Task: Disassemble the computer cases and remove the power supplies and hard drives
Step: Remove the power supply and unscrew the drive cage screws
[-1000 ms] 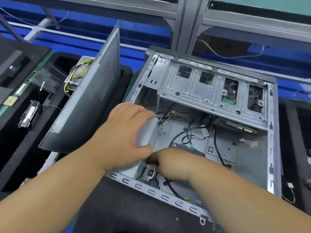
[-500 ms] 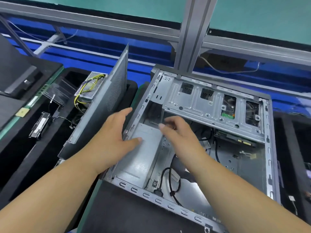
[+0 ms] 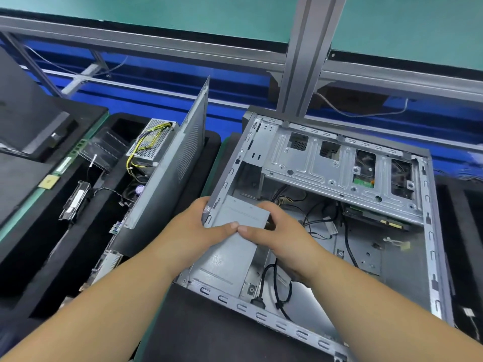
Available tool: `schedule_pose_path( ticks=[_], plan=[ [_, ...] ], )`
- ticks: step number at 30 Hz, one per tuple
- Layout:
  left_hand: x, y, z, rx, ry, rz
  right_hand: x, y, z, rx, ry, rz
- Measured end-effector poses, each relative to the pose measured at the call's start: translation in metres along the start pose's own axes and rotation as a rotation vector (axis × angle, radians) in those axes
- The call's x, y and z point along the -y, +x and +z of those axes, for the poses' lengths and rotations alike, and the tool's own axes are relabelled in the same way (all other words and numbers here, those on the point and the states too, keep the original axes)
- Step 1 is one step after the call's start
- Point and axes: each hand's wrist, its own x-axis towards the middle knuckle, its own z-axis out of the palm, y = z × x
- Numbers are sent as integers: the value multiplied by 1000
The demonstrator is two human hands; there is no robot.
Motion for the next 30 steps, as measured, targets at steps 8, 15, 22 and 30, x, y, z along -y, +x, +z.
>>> schedule_pose_path(
  ticks=[8,15,22,30],
  plan=[
    [3,-1,1,8,-49,7,-3,0,1,-21,41,-43],
    [3,0,2,23,-48,29,-2,-1,5,-41,-109,-73],
    [4,1,0,-1,-6,17,1,18,-28,-105,-105,-26],
    [-12,24,-3,-197,176,245,-13,76,-51,149,-1270,-124]
  ],
)
